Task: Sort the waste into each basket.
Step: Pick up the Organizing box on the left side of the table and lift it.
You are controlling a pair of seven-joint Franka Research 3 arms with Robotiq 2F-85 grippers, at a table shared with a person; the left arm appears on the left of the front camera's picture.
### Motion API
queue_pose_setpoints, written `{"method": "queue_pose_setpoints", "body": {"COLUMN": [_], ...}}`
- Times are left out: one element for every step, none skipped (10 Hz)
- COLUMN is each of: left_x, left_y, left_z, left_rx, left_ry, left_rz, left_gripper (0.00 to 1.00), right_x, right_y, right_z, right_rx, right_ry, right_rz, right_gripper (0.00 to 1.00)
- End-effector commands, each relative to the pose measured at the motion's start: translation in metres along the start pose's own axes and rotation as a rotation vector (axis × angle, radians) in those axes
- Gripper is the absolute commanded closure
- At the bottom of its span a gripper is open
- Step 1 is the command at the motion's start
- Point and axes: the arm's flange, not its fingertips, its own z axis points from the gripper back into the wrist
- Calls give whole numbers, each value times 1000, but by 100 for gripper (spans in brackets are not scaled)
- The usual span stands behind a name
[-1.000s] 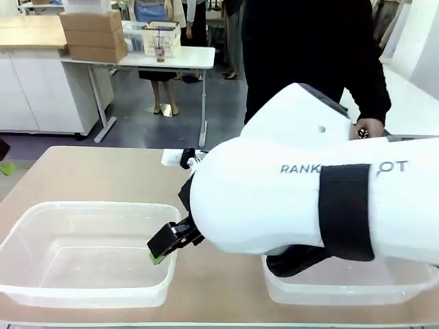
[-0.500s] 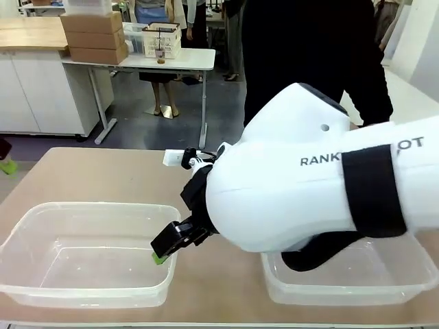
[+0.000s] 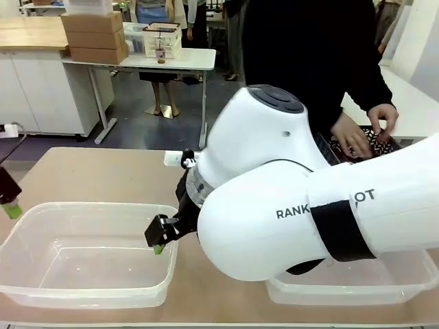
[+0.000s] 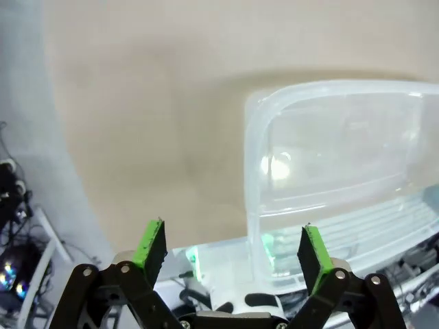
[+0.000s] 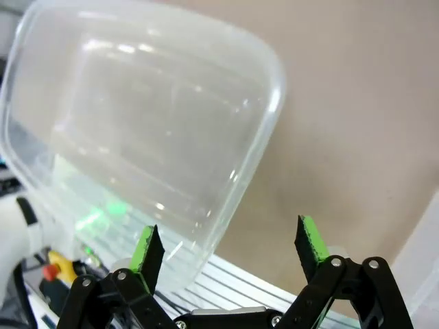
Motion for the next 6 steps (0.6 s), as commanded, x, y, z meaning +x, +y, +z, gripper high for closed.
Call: {"method": "queue_pose_setpoints", "body": {"left_x": [-38,-39,-41,-42,-40,-36], "left_y": [-3,-3,-3,-5,-5,-3], "left_z": [-67,-71,-74,-76,-81,-87], "left_rx": [12,-7,17,-15,-26,-30], "left_ry": [51,66,52,35,45,75], "left_rz": [-51,-64,-57,-65,-65,-71], "left_gripper": [0,0,0,0,0,0], "right_x": [25,34,38,40,42,45], "right_y": [26,28,32,36,38,38], "right_z": [-16,-24,-37,-54,-67,-77], "right_rx": [-90,-111,-147,-197,-221,-232], "right_ry": [23,23,77,134,162,180], "right_rz": [-62,-78,-83,-107,-121,-127], "right_gripper": [0,0,0,0,0,0]}}
